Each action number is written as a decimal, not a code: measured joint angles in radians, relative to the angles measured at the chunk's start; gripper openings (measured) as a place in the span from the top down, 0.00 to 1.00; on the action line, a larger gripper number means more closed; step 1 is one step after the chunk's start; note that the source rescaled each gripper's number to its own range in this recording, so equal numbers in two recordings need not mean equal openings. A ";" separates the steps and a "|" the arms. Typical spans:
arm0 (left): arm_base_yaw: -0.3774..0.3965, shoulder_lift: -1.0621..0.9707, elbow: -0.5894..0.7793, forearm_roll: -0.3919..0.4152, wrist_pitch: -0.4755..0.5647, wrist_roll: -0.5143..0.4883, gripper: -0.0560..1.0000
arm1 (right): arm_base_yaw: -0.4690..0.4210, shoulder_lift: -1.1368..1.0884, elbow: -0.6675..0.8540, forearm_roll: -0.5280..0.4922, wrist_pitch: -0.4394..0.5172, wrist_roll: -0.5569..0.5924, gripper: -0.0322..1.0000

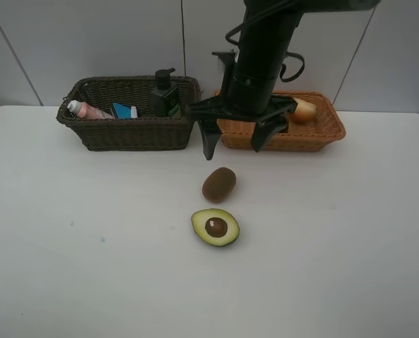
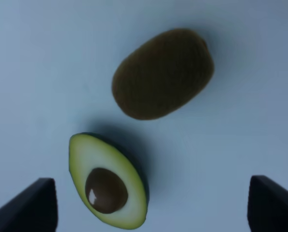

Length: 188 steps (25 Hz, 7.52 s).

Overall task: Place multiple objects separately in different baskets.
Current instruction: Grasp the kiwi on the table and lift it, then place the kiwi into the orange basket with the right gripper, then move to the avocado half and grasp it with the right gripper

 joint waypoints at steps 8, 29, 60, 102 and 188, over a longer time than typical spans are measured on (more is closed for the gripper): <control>0.000 0.000 0.000 0.000 0.000 0.000 0.00 | 0.000 0.092 0.003 0.045 -0.037 0.134 0.01; 0.000 0.000 0.000 0.000 0.000 0.000 0.00 | -0.001 0.255 0.004 -0.050 -0.281 0.390 0.01; 0.000 0.000 0.000 0.000 0.000 0.000 0.00 | -0.033 0.193 -0.200 -0.005 -0.254 0.236 0.50; 0.000 0.000 0.000 0.000 0.000 0.000 0.00 | -0.126 0.079 -0.268 -0.023 -0.010 -0.390 0.00; 0.000 0.000 0.000 0.001 0.000 0.000 0.00 | 0.093 0.088 0.341 0.040 -0.317 -0.466 0.71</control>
